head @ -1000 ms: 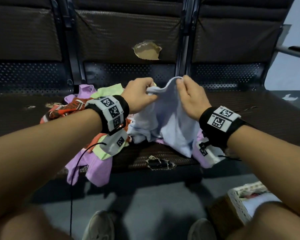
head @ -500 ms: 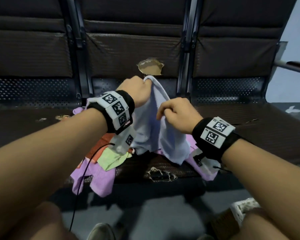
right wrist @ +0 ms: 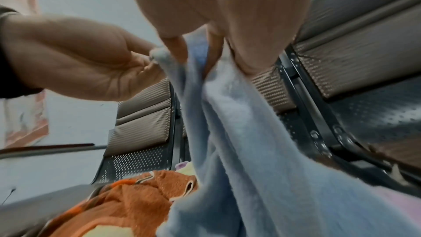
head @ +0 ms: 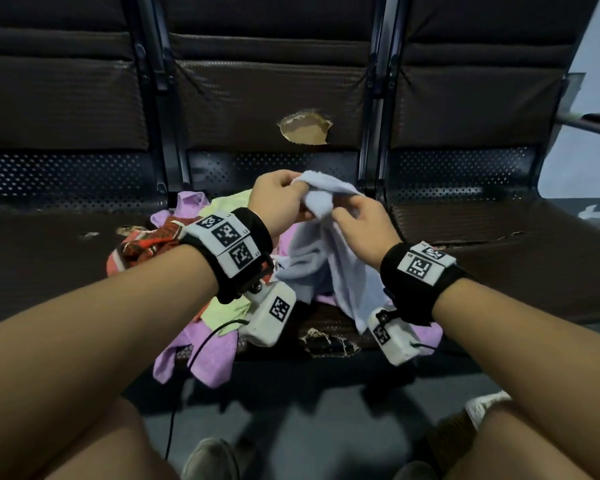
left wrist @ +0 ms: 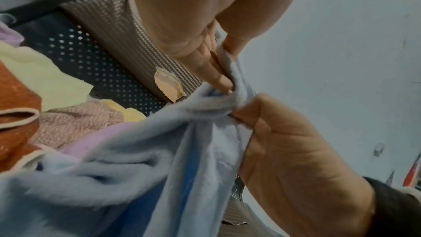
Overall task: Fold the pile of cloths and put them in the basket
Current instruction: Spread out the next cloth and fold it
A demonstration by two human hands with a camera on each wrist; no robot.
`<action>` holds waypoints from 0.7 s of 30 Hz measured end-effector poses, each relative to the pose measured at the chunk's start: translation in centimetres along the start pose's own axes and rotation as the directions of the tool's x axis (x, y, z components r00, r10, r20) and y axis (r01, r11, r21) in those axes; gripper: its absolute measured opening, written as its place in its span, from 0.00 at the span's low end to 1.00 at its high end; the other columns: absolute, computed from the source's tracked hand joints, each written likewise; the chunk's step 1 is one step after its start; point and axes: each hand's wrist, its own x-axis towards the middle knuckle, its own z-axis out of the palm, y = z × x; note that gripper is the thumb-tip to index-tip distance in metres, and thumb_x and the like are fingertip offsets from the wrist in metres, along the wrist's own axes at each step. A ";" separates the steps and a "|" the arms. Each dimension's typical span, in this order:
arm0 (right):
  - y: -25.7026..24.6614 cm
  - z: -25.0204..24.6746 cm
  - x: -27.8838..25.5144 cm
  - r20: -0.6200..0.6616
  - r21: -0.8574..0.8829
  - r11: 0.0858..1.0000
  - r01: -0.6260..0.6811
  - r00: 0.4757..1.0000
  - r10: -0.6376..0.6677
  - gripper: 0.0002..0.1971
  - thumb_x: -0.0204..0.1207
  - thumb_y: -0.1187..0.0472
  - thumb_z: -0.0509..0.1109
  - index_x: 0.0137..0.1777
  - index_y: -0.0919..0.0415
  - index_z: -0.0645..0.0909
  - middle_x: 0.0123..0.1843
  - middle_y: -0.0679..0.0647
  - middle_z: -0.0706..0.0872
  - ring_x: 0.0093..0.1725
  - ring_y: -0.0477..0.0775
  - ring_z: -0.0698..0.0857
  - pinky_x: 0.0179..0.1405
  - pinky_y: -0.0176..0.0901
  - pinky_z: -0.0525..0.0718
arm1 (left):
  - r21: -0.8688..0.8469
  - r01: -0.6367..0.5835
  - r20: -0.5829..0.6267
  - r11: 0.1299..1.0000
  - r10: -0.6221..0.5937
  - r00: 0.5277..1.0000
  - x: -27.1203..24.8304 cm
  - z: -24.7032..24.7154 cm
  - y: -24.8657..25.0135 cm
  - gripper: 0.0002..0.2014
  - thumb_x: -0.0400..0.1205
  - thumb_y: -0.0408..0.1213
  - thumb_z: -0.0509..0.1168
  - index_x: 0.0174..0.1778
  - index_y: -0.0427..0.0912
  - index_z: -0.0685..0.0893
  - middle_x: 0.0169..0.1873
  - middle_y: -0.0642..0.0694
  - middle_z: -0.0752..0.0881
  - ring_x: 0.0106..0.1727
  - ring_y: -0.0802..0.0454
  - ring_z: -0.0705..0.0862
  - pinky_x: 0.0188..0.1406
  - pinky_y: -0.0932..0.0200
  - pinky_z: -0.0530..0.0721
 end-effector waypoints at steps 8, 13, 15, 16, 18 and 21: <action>0.7 0.1 -0.6 0.041 -0.284 0.956 -0.069 0.996 0.084 0.10 0.78 0.60 0.67 0.33 0.55 0.80 0.33 0.54 0.82 0.41 0.60 0.84 0.38 0.43 0.72 | -0.064 0.042 0.093 0.997 -0.036 0.995 -0.9 1.0 0.3 0.08 0.87 0.30 0.58 0.45 0.32 0.80 0.39 0.34 0.85 0.35 0.45 0.87 0.36 0.55 0.90; 0.3 -0.6 0.0 -0.081 -0.250 0.962 -0.111 0.992 0.094 0.12 0.80 0.66 0.59 0.48 0.60 0.86 0.50 0.66 0.89 0.53 0.66 0.85 0.48 0.45 0.76 | -0.085 -0.040 0.025 0.996 0.042 0.999 -0.6 1.2 -0.1 0.10 0.86 0.29 0.60 0.38 0.36 0.78 0.40 0.35 0.83 0.42 0.44 0.86 0.43 0.51 0.91; 0.0 -0.9 0.1 -0.031 -0.177 0.980 -0.090 0.996 0.086 0.13 0.81 0.67 0.57 0.44 0.62 0.83 0.47 0.65 0.87 0.50 0.65 0.83 0.51 0.52 0.79 | -0.124 -0.032 0.015 0.992 0.034 0.999 -0.5 1.3 -0.2 0.11 0.87 0.30 0.60 0.39 0.37 0.79 0.39 0.36 0.85 0.41 0.47 0.88 0.39 0.56 0.90; -0.2 -1.1 0.1 -0.015 -0.160 0.984 -0.073 0.997 0.072 0.14 0.81 0.64 0.56 0.37 0.59 0.80 0.43 0.63 0.84 0.47 0.63 0.82 0.50 0.54 0.79 | -0.156 -0.022 0.011 0.987 0.024 1.000 -0.4 1.2 -0.1 0.10 0.87 0.30 0.59 0.40 0.36 0.80 0.40 0.36 0.85 0.40 0.47 0.88 0.38 0.58 0.89; -0.6 -1.4 -0.2 0.002 -0.224 0.974 -0.044 0.999 0.045 0.17 0.76 0.49 0.58 0.28 0.55 0.74 0.36 0.57 0.81 0.42 0.60 0.80 0.44 0.54 0.77 | -0.186 -0.016 -0.004 0.982 0.015 1.000 -0.3 1.2 -0.1 0.09 0.87 0.30 0.59 0.43 0.32 0.82 0.41 0.34 0.86 0.40 0.45 0.89 0.37 0.57 0.89; -0.5 -1.8 -0.2 0.055 -0.389 0.921 -0.033 0.997 0.059 0.22 0.65 0.36 0.62 0.32 0.56 0.79 0.35 0.57 0.85 0.39 0.61 0.84 0.38 0.50 0.79 | -0.098 -0.053 -0.019 0.994 0.052 0.998 -0.5 1.8 -0.4 0.08 0.85 0.29 0.62 0.45 0.28 0.82 0.40 0.32 0.83 0.42 0.42 0.86 0.38 0.52 0.91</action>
